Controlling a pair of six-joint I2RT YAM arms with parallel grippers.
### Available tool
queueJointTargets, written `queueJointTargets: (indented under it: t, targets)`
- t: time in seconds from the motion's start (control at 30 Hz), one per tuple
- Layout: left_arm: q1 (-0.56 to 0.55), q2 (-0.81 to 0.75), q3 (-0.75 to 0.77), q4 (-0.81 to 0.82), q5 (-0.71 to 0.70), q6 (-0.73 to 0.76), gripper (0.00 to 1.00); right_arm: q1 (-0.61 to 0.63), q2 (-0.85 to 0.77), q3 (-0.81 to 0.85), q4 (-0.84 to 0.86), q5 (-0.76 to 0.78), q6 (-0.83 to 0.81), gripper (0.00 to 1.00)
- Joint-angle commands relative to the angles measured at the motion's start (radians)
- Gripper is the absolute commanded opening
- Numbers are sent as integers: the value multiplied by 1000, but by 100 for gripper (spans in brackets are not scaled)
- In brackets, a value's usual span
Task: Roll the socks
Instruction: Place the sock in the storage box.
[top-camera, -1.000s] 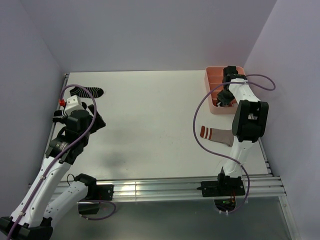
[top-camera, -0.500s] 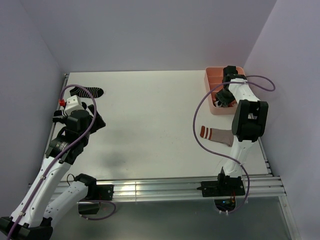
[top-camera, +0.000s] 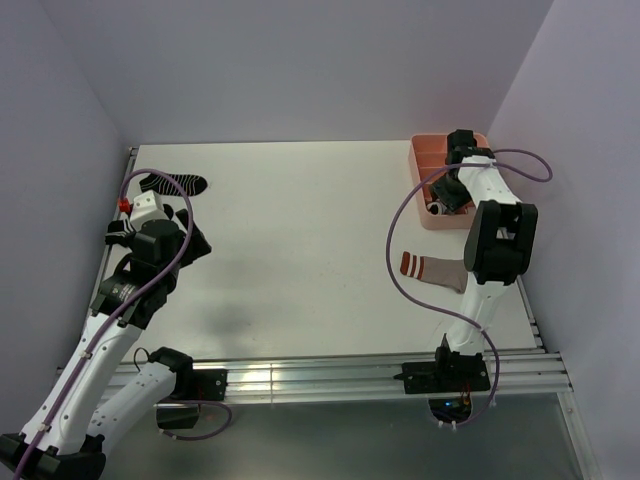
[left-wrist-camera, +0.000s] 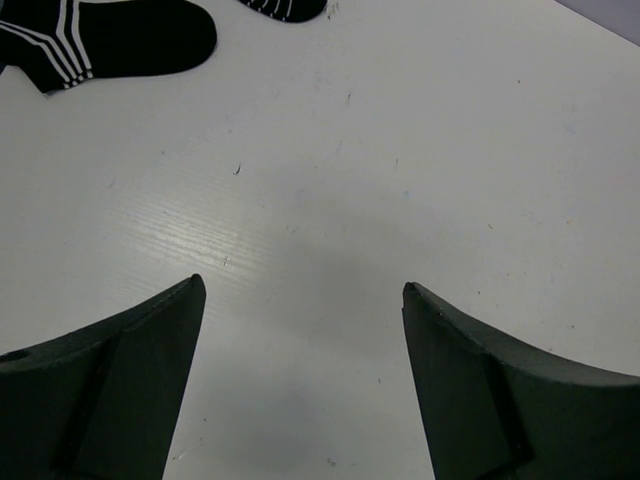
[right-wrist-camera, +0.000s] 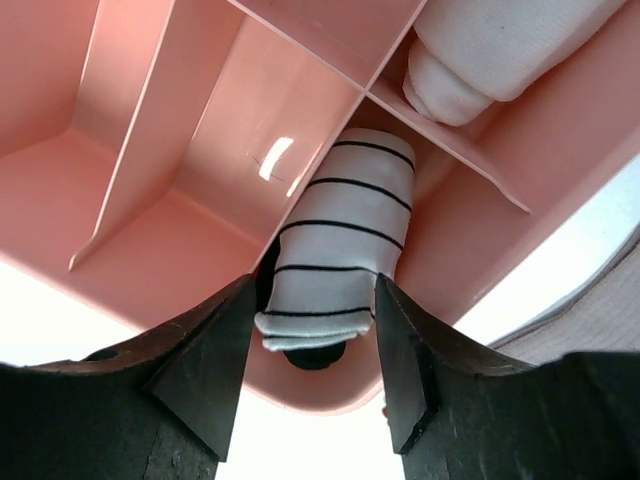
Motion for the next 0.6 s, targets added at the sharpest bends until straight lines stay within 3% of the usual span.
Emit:
queueJointTargets:
  t: [0.0,0.17,0.2,0.23,0.3,0.57]
  targets:
    - [3,-14,-4,5,5,-9,85,-5,-69,32,-25,23,-5,59]
    - [3,-11,-12,13,20,-16,85,-3,-147,2,-10,24,-16,55]
    - [3,-10,-12,14,22,-18,85,-3,-159,-17,20,15,-19,51]
    - [3,-11,-16,16,26,-18,85,-3,-171,-30,37,9,-21,39]
    - [3,-10,-16,19,32,-19,84,-3,-188,-53,74,-12,-21,32]
    - [3,-23,-13,-7,23,-24,84,-5,-124,-125,152,-45,-13,24]
